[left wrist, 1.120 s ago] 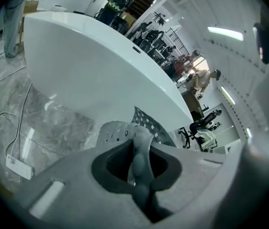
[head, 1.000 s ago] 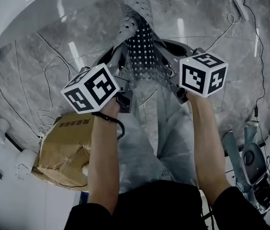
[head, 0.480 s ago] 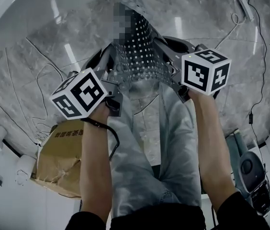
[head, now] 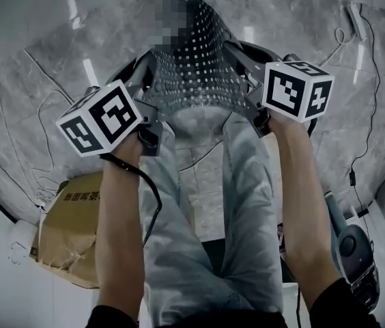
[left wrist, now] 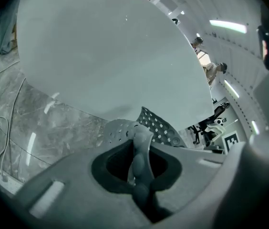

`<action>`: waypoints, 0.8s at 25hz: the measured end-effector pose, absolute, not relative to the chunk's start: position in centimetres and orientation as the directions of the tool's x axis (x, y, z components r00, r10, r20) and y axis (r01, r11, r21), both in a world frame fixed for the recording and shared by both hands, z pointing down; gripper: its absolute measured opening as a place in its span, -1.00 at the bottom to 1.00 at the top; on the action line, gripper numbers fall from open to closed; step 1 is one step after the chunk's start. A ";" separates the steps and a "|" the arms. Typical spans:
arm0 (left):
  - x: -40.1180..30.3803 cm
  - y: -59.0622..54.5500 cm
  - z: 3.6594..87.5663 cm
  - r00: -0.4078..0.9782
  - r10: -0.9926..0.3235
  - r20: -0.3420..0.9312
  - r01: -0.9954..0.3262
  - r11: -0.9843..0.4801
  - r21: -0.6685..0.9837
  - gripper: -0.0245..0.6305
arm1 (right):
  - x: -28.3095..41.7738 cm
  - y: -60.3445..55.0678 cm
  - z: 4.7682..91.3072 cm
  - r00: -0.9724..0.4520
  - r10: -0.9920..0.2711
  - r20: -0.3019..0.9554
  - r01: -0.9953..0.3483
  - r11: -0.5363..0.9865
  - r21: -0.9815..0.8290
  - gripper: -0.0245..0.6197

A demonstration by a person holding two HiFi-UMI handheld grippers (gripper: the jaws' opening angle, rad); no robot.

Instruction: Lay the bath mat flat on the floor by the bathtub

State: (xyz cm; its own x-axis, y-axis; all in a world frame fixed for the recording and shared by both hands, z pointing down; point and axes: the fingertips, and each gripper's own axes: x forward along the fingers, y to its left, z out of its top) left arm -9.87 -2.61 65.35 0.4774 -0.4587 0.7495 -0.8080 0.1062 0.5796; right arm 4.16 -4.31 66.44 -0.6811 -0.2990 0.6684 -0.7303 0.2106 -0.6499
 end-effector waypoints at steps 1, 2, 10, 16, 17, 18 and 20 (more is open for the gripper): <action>-10.2 -2.9 65.6 0.472 -0.461 0.751 -0.813 0.102 0.573 -0.86 | 4.2 -4.5 66.8 -0.681 -0.300 0.668 -0.730 0.199 -0.654 -0.86; -10.5 -3.2 65.9 0.469 -0.464 0.752 -0.816 0.099 0.570 -0.86 | 4.3 -4.8 67.0 -0.683 -0.303 0.664 -0.726 0.184 -0.663 -0.86; -13.0 -4.1 68.2 0.428 -0.479 0.766 -0.841 0.100 0.532 -0.86 | 3.8 -6.6 69.8 -0.668 -0.316 0.674 -0.739 0.170 -0.652 -0.86; -12.9 -5.3 71.5 0.422 -0.471 0.775 -0.848 0.098 0.521 -0.86 | 5.0 -7.4 73.0 -0.618 -0.293 0.730 -0.786 0.212 -0.580 -0.86; -13.0 -5.3 72.0 0.419 -0.469 0.778 -0.852 0.094 0.516 -0.86 | 4.8 -7.4 73.4 -0.617 -0.288 0.733 -0.787 0.217 -0.577 -0.86; -13.2 -5.2 72.4 0.417 -0.464 0.781 -0.855 0.090 0.510 -0.86 | 4.8 -7.3 73.8 -0.615 -0.285 0.735 -0.788 0.217 -0.576 -0.86; -13.4 -4.9 73.4 0.411 -0.457 0.789 -0.860 0.093 0.502 -0.86 | 4.7 -7.2 74.7 -0.612 -0.278 0.741 -0.791 0.215 -0.573 -0.86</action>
State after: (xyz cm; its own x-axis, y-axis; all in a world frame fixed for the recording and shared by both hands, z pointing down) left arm -13.44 -4.91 73.35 0.4110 -0.4571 0.7887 -0.8598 0.0932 0.5020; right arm 4.74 -7.19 74.72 -0.6118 -0.2780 0.7405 -0.7910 0.2153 -0.5727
